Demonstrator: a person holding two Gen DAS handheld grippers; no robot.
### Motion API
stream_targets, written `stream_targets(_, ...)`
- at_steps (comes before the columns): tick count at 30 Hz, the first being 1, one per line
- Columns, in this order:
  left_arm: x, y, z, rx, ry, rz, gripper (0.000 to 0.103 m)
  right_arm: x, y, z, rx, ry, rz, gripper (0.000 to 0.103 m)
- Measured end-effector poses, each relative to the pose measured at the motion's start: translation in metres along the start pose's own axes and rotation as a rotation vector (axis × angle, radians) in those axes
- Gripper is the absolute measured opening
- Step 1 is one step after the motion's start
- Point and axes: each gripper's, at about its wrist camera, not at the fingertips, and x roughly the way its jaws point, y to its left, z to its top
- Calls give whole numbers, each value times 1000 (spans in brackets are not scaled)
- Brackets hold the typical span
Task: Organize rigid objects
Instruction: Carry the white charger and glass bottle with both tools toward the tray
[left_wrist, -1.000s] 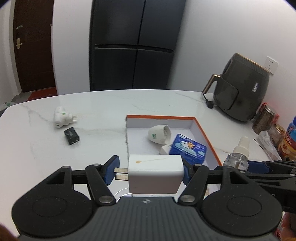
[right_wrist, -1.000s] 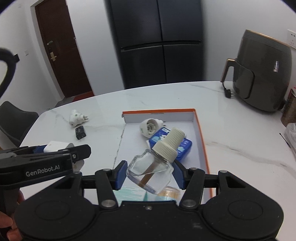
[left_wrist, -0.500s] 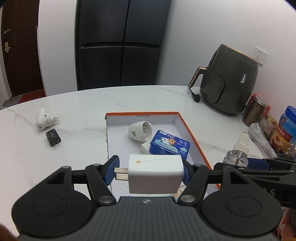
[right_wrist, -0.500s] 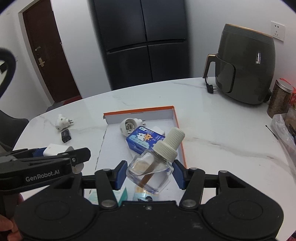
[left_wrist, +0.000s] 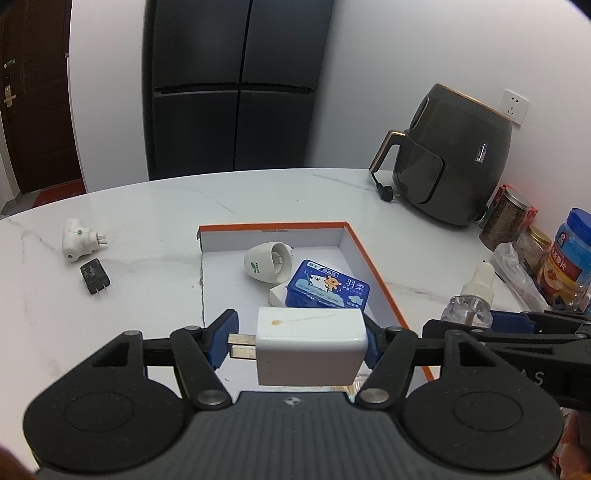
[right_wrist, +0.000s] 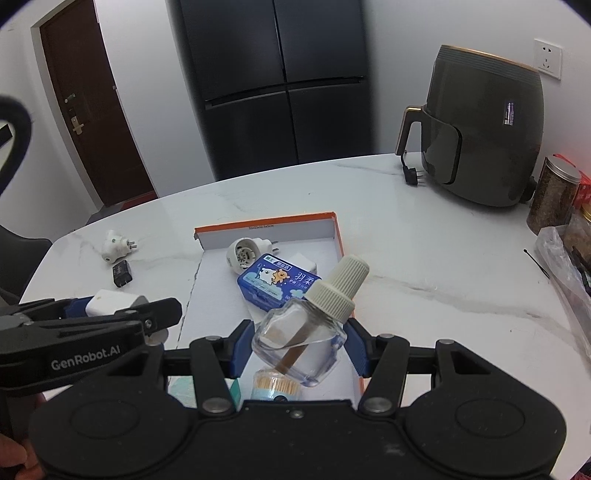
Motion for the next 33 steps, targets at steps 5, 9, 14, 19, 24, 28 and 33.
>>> stream_targets(5,3,0,1,-4,1,5,67,4,-1,2,-3,4,2,65)
stream_targets(9,4,2,1,-5,4,7,67,6,-1,3,-5,5,3,65)
stream_targets(14,7,4,3,-5,6,9,67,9,-1,6,-5,6,-1,65)
stream_targets(19,10,4,5,-5,7,8,67,13,0,10,-10,9,0,65)
stream_targets(24,15,4,7,2,8,6,67,19,1,14,-13,12,-2,65)
stream_targets(28,19,5,8,1,11,6,67,23,1,17,-17,15,-3,65)
stream_targets(33,25,7,11,-1,16,7,67,32,0,22,-20,20,-3,65)
